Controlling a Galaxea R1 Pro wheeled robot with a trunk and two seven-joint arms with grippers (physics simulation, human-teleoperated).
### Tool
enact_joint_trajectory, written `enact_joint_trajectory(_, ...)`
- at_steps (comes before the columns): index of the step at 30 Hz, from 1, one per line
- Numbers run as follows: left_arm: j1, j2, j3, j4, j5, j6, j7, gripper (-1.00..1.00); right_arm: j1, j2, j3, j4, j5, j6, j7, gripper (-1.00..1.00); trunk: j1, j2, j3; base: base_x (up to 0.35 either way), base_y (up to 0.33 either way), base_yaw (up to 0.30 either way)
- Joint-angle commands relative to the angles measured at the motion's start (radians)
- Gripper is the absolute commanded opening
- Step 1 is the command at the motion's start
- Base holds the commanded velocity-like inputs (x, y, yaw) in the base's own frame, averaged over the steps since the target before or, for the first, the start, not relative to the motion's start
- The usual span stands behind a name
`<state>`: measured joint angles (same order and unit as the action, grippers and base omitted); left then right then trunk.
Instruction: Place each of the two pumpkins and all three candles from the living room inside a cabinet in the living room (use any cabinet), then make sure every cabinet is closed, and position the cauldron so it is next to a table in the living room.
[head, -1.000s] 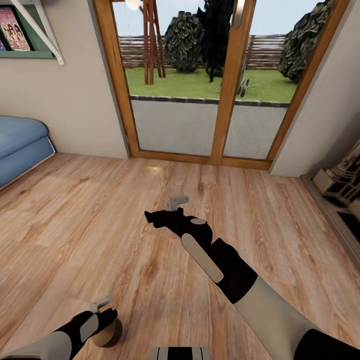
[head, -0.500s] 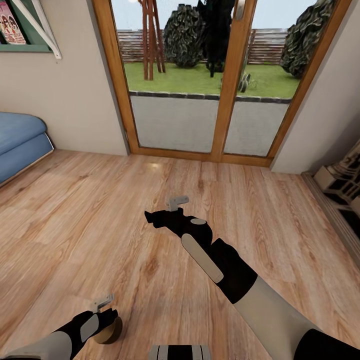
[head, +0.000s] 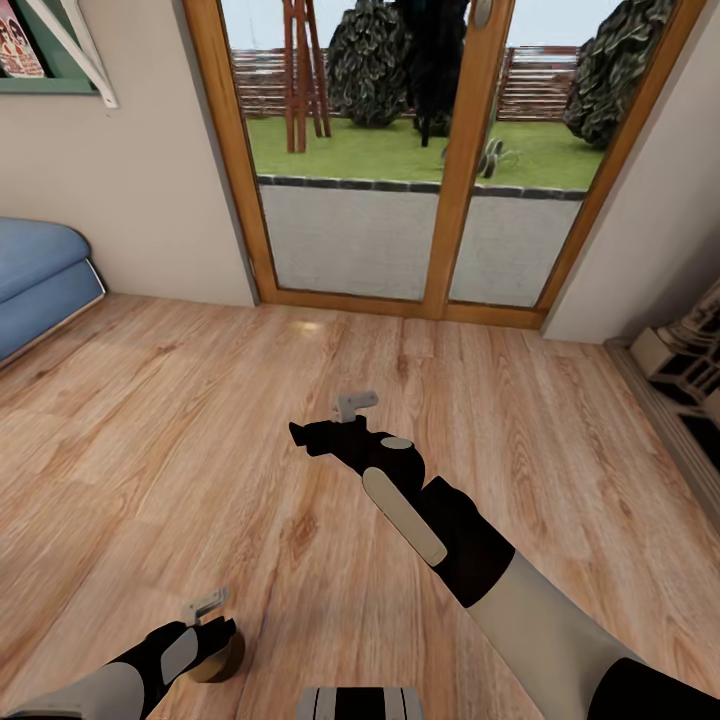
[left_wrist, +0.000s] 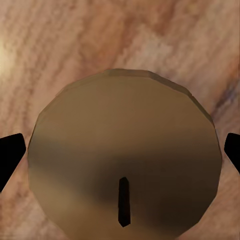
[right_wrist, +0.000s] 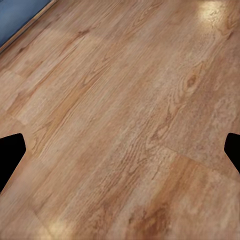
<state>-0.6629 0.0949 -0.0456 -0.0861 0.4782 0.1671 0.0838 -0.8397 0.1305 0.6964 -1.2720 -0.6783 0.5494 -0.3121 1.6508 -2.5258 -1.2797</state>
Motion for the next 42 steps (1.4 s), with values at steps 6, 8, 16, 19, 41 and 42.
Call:
enact_joint_trajectory(6,0.0,0.0,-0.005,-0.003,0.008,0.006,0.004,1.0,-0.001,0.0,0.002,-0.001,-0.01,0.001,-0.01,1.0,0.0,-0.001,-0.005,0.0,0.0,0.0)
enact_joint_trajectory(8,0.0,0.0,-0.005,-0.003,0.008,0.006,0.004,1.0,-0.001,0.0,0.002,-0.001,-0.01,0.001,-0.01,1.0,0.0,-0.001,-0.005,0.0,0.0,0.0)
enact_joint_trajectory(16,0.0,0.0,-0.005,-0.003,0.008,0.006,0.004,1.0,-0.001,0.0,0.002,-0.003,-0.01,0.001,-0.01,1.0,0.001,-0.001,-0.012,0.0,0.0,0.0)
enact_joint_trajectory(19,0.0,0.0,-0.005,-0.003,0.008,0.006,0.004,1.0,-0.001,0.0,0.002,-0.003,-0.01,0.001,-0.01,1.0,0.002,-0.002,-0.02,0.0,0.0,0.0)
enact_joint_trajectory(41,0.0,0.0,-0.005,-0.003,0.008,0.006,0.004,-1.0,-0.001,0.0,0.002,-0.002,-0.01,0.001,-0.01,1.0,0.002,-0.002,-0.02,0.0,0.0,0.0)
enact_joint_trajectory(42,0.0,0.0,-0.005,-0.003,0.008,0.006,0.004,-1.0,-0.001,0.0,0.002,-0.003,-0.01,0.001,-0.01,1.0,0.002,-0.002,-0.02,0.0,0.0,0.0)
